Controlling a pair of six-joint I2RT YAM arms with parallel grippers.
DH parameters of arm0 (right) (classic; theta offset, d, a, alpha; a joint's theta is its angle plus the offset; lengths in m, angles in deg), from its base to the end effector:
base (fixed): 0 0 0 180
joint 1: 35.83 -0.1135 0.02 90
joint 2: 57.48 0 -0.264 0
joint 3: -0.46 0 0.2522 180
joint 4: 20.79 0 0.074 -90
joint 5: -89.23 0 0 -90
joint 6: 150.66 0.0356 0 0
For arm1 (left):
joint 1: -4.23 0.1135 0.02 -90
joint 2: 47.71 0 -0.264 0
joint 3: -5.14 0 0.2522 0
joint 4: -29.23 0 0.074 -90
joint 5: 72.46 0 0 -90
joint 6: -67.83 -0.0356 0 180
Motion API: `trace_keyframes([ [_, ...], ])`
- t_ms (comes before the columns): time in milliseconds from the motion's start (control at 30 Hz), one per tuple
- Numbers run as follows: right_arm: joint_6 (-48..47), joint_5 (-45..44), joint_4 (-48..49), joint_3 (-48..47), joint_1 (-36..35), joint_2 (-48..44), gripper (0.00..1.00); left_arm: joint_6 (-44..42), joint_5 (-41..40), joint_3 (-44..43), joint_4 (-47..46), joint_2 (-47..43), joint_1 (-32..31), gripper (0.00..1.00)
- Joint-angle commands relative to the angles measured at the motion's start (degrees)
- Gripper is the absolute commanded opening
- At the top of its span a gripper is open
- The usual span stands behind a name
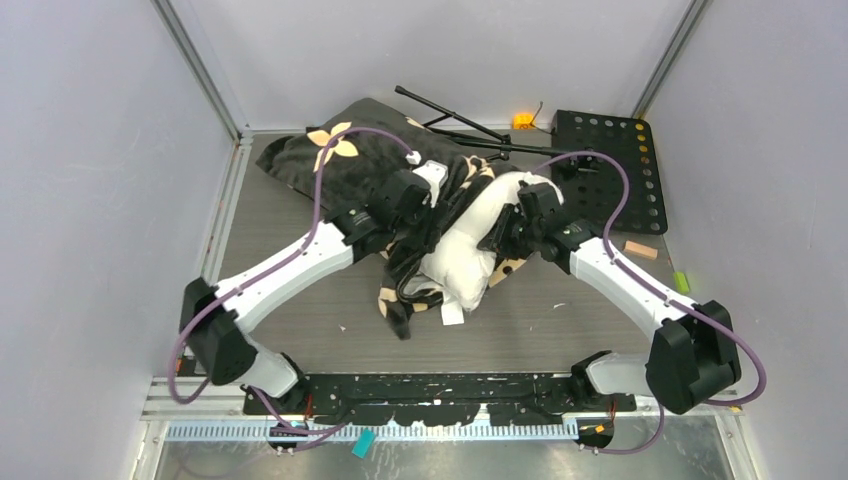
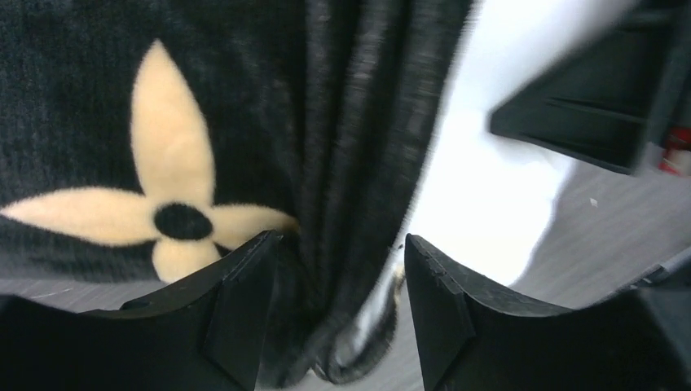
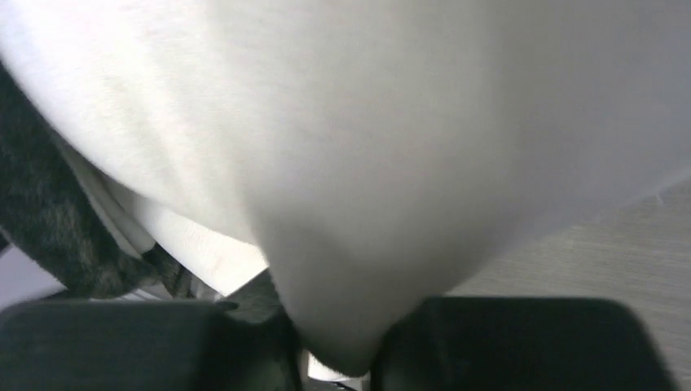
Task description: Remove the pillowcase from the pillow
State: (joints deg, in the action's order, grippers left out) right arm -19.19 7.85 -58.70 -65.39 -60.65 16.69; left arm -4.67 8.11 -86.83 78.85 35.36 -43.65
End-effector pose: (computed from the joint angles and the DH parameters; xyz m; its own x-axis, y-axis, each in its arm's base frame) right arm 0.2456 0.1195 0.2521 -0.8283 0.3383 -0.4467 0.0525 0.8405 0.5392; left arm 0.2190 -0.2335 0.3434 -0.6123 0.2348 -0.7550 0.4869 0.8644 -0.1260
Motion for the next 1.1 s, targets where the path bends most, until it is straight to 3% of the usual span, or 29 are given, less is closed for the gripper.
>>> trace_keyframes([
  [0, -0.44, -0.57, 2.01, -0.14, -0.37, -0.58, 0.09, -0.55, 0.48, -2.04, -5.32, 4.69, 4.39, 0.58],
  [33, -0.55, -0.59, 1.58, -0.15, -0.35, -1.13, 0.02, -0.39, 0.85, -2.40, -5.95, 5.62, 5.07, 0.58],
  [167, -1.68, -2.24, -1.10, -0.55, -0.34, -4.53, 0.00, -1.06, 3.44, -2.19, -8.39, 7.43, 6.85, 0.49],
  [233, -2.80, -5.44, -4.14, -1.79, -0.10, -6.12, 0.00, -0.94, 1.12, -1.75, -7.87, 7.40, 8.55, 0.32],
  [300, -2.30, -14.39, -9.98, -4.00, 1.56, -7.88, 0.00, 1.92, -1.30, -0.98, -5.27, 6.66, 12.54, 0.02],
  [333, -0.70, -19.59, -13.02, -4.77, 3.27, -9.24, 0.00, 4.79, -2.16, 0.01, -4.52, 5.71, 15.72, 0.00],
  [400, 1.36, -24.42, -14.50, -3.69, 9.00, -13.74, 0.00, 11.18, -0.25, 6.66, -7.81, 1.35, 23.09, 0.00],
  [533, 3.83, -20.89, -13.20, 0.91, 21.55, -20.96, 0.00, 21.10, 12.40, 22.76, -20.52, -7.74, 37.25, 0.00],
  [633, 2.93, -16.69, -12.65, 1.39, 23.25, -19.73, 0.00, 21.97, 13.13, 26.68, -21.39, -10.76, 40.09, 0.00],
  [767, -1.04, -2.00, -9.19, 1.56, 23.28, -14.97, 0.00, 20.66, 19.59, 26.65, -21.37, -11.94, 40.10, 0.00],
  [933, -2.30, 4.71, -8.27, 0.73, 23.24, -12.82, 0.00, 18.69, 24.23, 25.74, -18.85, -16.06, 40.14, 0.26],
  [1067, -3.18, 4.61, -8.59, 0.89, 23.24, -14.38, 0.00, 16.69, 23.61, 24.92, -12.94, -21.25, 40.05, 0.56],
])
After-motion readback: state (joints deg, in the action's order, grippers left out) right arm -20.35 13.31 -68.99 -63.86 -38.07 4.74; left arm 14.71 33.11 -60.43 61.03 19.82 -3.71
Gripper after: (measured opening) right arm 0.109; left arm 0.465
